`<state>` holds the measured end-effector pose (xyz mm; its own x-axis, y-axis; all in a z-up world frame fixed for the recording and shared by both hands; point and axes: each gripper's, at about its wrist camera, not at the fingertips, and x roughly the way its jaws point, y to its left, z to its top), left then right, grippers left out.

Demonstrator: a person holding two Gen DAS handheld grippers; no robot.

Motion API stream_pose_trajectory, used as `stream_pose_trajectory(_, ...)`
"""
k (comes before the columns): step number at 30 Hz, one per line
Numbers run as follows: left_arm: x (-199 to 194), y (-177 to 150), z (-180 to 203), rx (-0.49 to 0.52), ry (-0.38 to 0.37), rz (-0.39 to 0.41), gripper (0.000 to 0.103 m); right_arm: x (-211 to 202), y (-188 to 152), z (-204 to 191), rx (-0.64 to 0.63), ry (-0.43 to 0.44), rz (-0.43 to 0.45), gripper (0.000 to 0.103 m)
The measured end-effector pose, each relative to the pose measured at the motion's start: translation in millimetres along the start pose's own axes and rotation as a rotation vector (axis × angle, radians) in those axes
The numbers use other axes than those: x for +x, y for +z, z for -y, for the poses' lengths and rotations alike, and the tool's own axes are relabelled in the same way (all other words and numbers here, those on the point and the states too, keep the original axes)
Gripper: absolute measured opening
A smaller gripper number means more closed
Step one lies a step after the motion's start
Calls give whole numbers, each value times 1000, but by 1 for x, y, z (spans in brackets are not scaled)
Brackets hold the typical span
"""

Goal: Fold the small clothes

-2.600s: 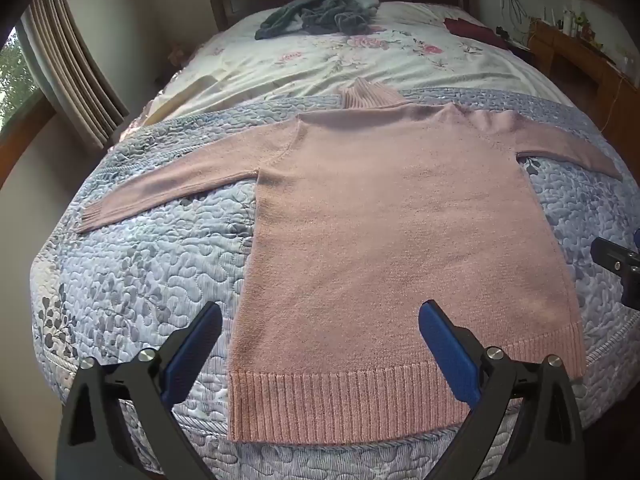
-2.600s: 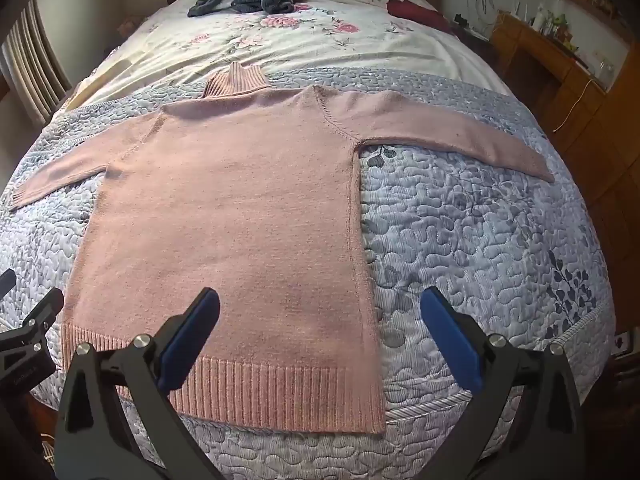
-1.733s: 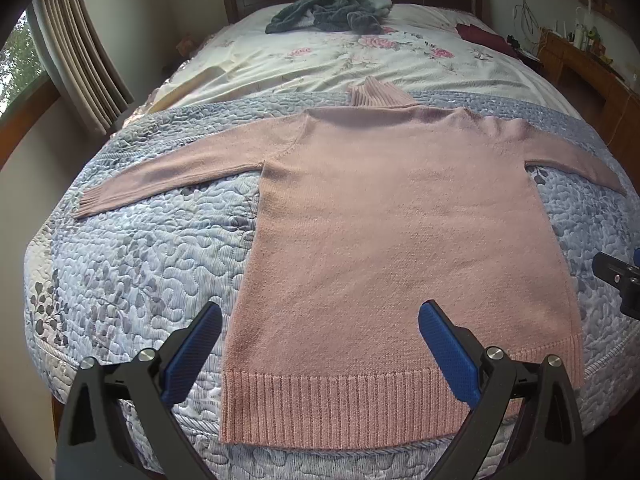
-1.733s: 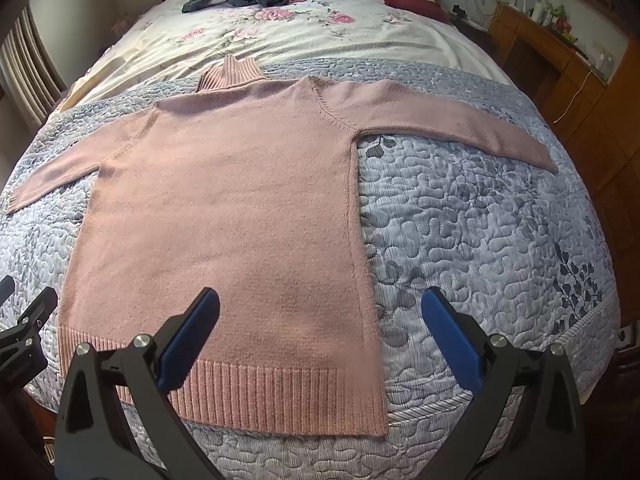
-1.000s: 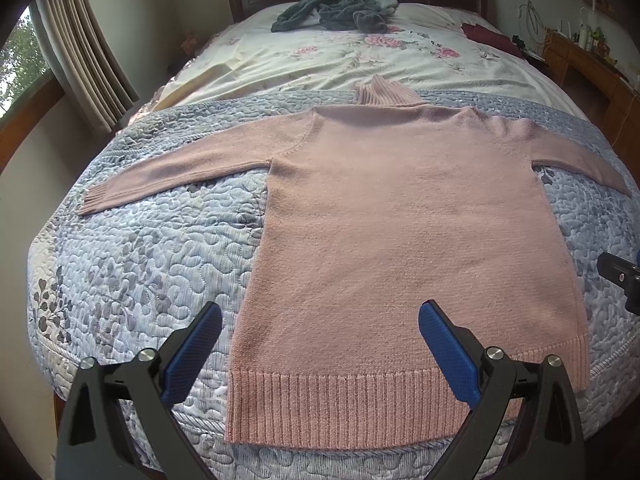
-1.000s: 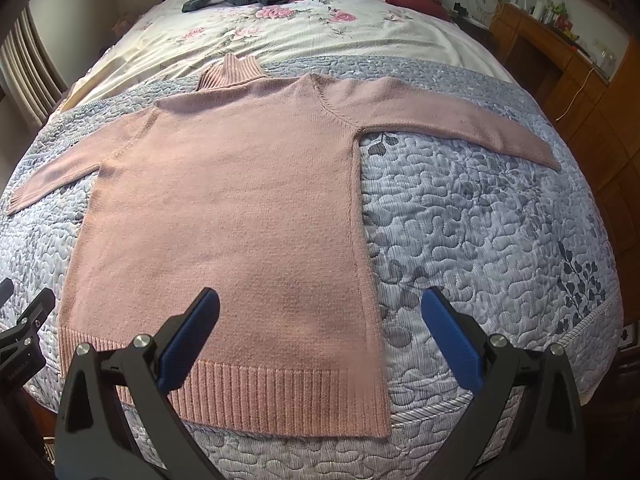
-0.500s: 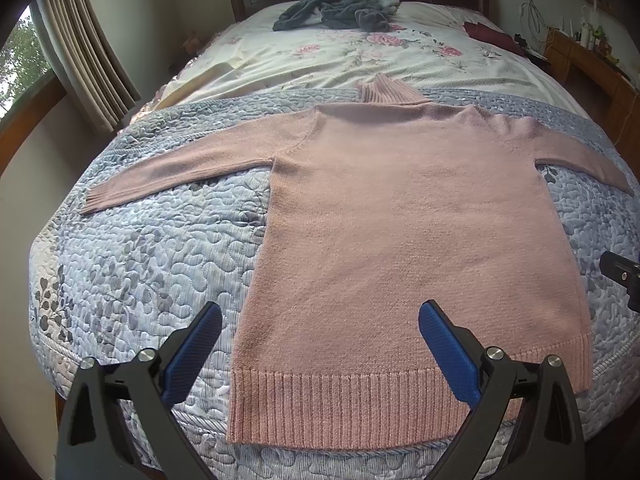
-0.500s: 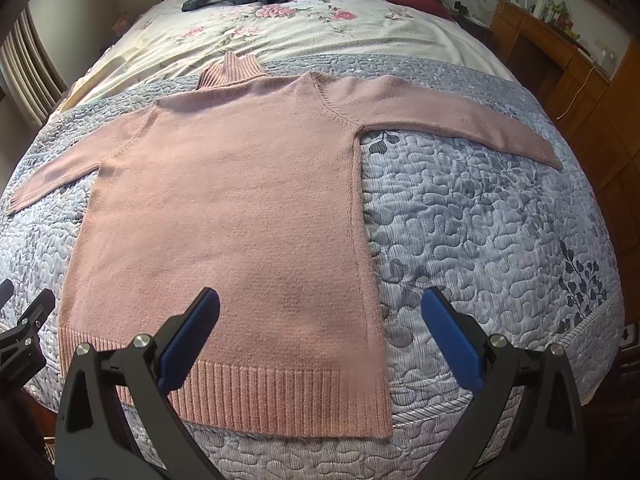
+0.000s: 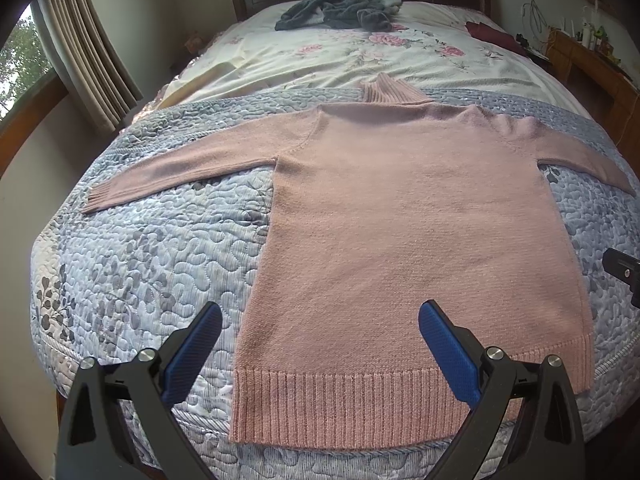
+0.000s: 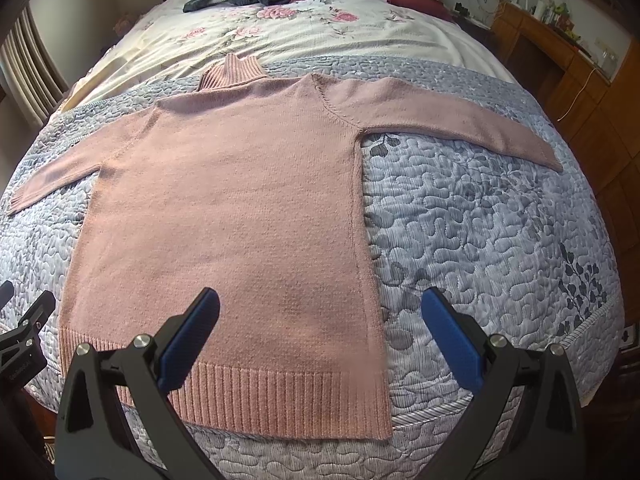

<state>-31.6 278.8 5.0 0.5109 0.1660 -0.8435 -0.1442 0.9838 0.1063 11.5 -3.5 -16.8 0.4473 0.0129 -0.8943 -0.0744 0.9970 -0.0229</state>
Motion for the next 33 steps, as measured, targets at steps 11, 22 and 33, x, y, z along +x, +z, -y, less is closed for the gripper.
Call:
stream_pose_trajectory(11,0,0,-2,0,8,1,99,0,0,0,0,-1,1,100)
stream_pose_trajectory(22,12,6,6,19,-35,11,99,7,8,12,12,27,14,100)
stream_pose_trajectory(33,61,99,96,49,-126,85,99,63,95,178,159,-95,10,100)
